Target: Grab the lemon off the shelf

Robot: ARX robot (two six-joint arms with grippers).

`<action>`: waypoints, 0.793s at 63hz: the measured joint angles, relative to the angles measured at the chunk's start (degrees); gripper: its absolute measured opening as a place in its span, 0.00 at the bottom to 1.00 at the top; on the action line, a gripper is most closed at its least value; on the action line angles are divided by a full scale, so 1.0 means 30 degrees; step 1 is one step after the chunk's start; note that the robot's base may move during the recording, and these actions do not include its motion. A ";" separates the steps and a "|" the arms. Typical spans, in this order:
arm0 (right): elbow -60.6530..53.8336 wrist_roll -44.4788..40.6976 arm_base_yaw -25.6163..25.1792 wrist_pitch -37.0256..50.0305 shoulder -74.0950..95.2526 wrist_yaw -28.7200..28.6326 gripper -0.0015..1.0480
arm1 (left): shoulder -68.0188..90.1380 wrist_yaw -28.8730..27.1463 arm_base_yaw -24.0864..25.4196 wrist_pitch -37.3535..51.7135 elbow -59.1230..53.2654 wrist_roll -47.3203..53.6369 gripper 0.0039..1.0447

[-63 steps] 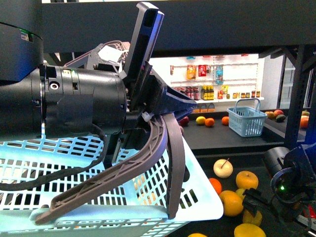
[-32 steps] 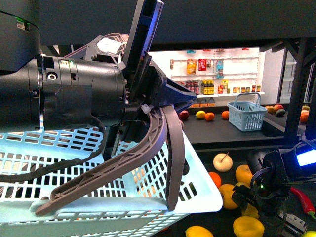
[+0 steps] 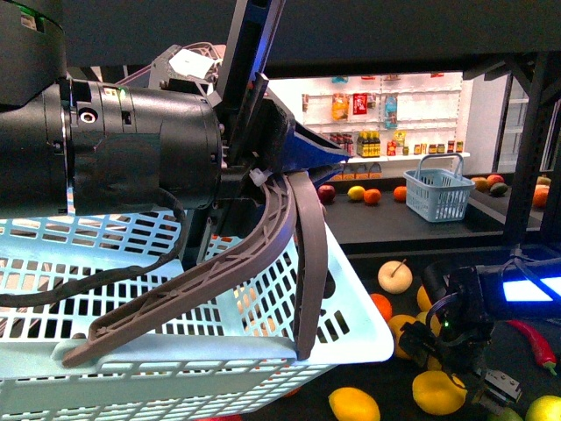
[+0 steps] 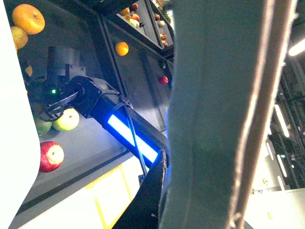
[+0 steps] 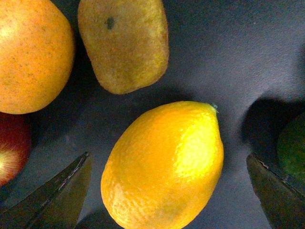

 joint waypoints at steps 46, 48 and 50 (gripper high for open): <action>0.3140 -0.0474 0.0240 -0.0532 0.2229 0.0306 0.71 | 0.0000 0.0007 0.0000 0.0000 0.0000 0.0000 0.06; 0.2841 -0.0583 0.0197 -0.0109 0.2127 0.0306 0.71 | 0.0000 0.0007 0.0000 0.0000 0.0000 0.0015 0.06; 0.2470 -0.0670 0.0160 0.0219 0.1982 0.0291 0.70 | 0.0000 0.0007 0.0000 0.0000 0.0000 0.0007 0.06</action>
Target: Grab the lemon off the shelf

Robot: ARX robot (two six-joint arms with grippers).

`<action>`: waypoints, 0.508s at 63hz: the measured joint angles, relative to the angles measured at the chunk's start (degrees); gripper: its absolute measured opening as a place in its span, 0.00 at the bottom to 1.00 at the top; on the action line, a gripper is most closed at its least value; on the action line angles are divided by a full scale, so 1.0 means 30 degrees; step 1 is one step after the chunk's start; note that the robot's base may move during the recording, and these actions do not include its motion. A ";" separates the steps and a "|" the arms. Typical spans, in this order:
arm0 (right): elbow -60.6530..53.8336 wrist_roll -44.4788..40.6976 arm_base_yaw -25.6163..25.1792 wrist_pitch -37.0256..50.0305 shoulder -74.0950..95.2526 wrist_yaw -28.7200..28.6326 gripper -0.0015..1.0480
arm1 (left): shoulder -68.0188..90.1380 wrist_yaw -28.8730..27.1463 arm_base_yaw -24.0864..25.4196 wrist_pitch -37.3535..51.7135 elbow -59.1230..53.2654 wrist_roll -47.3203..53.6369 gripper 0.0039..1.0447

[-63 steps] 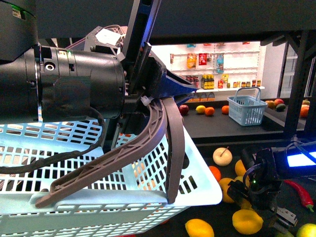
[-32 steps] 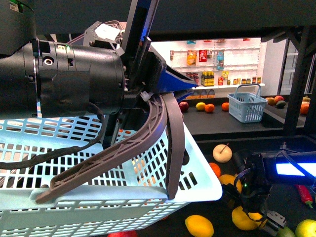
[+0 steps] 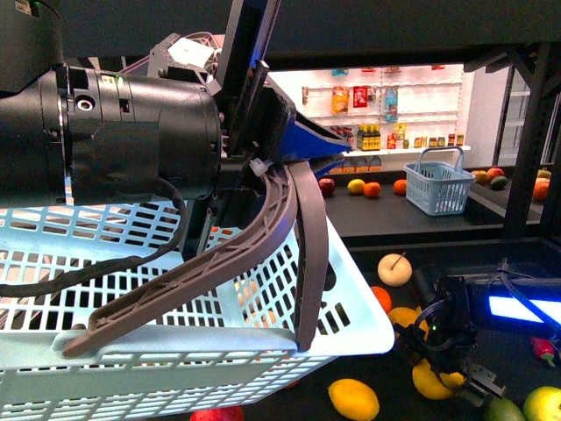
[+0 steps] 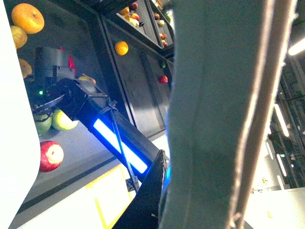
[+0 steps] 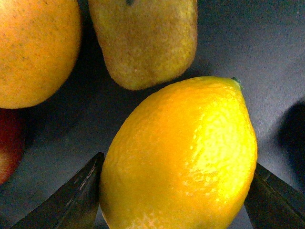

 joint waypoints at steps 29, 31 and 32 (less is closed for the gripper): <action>-1.7646 -0.4335 -0.0364 1.2014 -1.3151 -0.2499 0.70 | 0.0000 0.0007 0.0000 0.0000 0.0000 -0.0007 0.06; -1.8943 -0.4656 -0.0306 1.2575 -1.4622 -0.2994 0.70 | 0.0000 0.0007 0.0000 0.0000 0.0000 0.0000 0.06; -1.9365 -0.4692 -0.0277 1.2706 -1.5110 -0.3169 0.70 | 0.0000 0.0007 0.0000 0.0000 0.0000 0.0000 0.06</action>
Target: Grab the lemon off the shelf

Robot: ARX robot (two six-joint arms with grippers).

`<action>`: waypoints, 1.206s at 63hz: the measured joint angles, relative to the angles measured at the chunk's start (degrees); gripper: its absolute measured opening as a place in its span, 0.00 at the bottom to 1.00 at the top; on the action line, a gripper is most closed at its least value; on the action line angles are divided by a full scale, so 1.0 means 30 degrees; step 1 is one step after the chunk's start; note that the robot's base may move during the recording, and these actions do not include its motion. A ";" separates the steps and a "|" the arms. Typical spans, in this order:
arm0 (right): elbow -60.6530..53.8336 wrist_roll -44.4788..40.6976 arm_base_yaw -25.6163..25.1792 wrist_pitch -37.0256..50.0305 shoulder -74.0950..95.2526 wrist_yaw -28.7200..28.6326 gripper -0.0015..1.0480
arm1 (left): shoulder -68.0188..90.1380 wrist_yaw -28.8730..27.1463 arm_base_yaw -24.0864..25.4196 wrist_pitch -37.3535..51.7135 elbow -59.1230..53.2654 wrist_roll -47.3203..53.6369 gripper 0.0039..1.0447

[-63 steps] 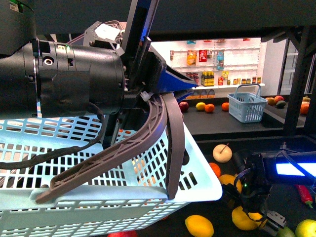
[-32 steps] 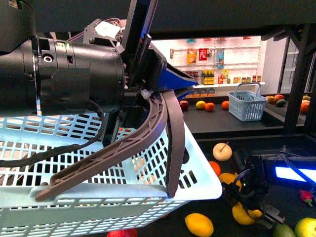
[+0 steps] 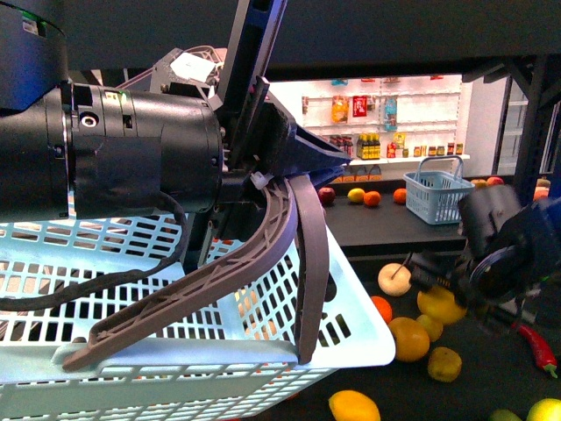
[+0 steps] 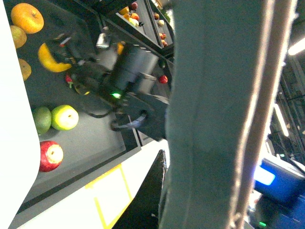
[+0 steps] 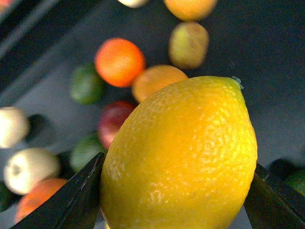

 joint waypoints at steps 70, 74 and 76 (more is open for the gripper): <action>-1.4243 0.0197 0.6426 0.4160 -1.3063 -0.5340 0.81 | 0.0000 -0.0007 0.0000 0.0000 0.0000 0.0000 0.06; -1.4243 0.0233 0.6411 0.4648 -1.3041 -0.5493 0.89 | 0.0000 -0.0015 0.0000 0.0000 0.0000 -0.0007 0.06; -1.4243 0.0248 0.6375 0.4932 -1.3078 -0.5603 0.93 | 0.0000 0.0000 0.0000 0.0000 0.0000 -0.0007 0.06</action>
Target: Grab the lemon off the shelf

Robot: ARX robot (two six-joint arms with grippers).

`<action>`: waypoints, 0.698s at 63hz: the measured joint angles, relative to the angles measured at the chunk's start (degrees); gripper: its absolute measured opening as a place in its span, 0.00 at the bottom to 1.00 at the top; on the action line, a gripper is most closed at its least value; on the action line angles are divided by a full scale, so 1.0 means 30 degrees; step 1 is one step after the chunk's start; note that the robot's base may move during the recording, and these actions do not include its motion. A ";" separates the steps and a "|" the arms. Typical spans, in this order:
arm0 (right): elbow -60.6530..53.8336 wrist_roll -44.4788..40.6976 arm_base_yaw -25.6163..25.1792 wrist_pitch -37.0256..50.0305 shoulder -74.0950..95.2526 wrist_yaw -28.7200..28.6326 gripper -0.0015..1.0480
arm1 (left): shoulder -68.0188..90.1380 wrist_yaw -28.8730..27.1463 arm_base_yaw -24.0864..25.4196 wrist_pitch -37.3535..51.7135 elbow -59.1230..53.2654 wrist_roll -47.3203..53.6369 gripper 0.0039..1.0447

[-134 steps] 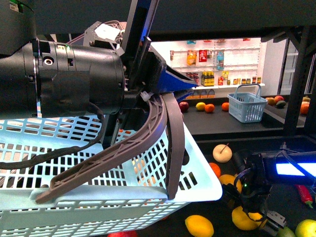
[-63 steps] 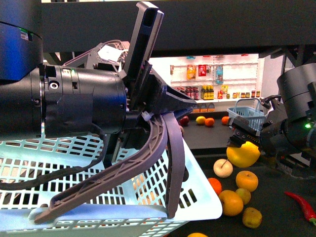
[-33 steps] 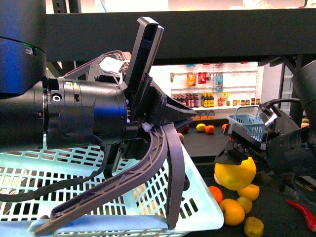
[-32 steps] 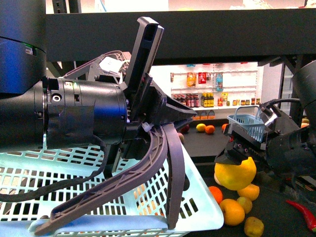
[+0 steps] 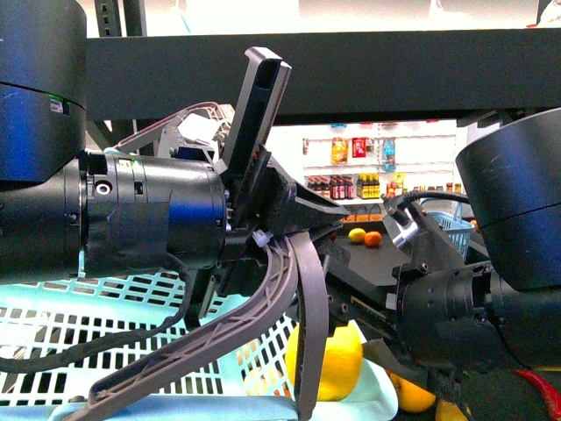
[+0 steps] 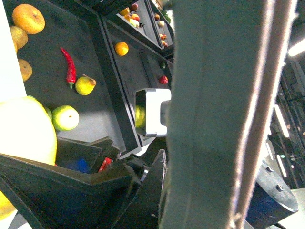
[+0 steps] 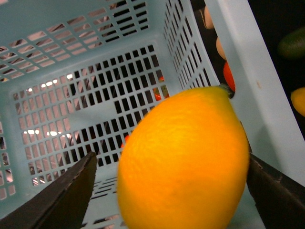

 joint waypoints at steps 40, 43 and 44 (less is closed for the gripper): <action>0.0962 -0.1231 -0.8823 0.4889 -0.1144 -0.5697 0.93 | 0.0036 -0.0102 -0.0022 0.0146 0.0117 -0.0109 0.06; 0.1042 -0.1545 -0.9646 0.5486 -0.0488 -0.6543 0.93 | 0.0036 -0.0095 -0.0015 0.0146 0.0117 -0.0073 0.06; 0.1064 -0.1661 -0.9777 0.5610 -0.0342 -0.6681 0.93 | 0.0036 -0.0073 -0.0015 0.0146 0.0117 -0.0080 0.06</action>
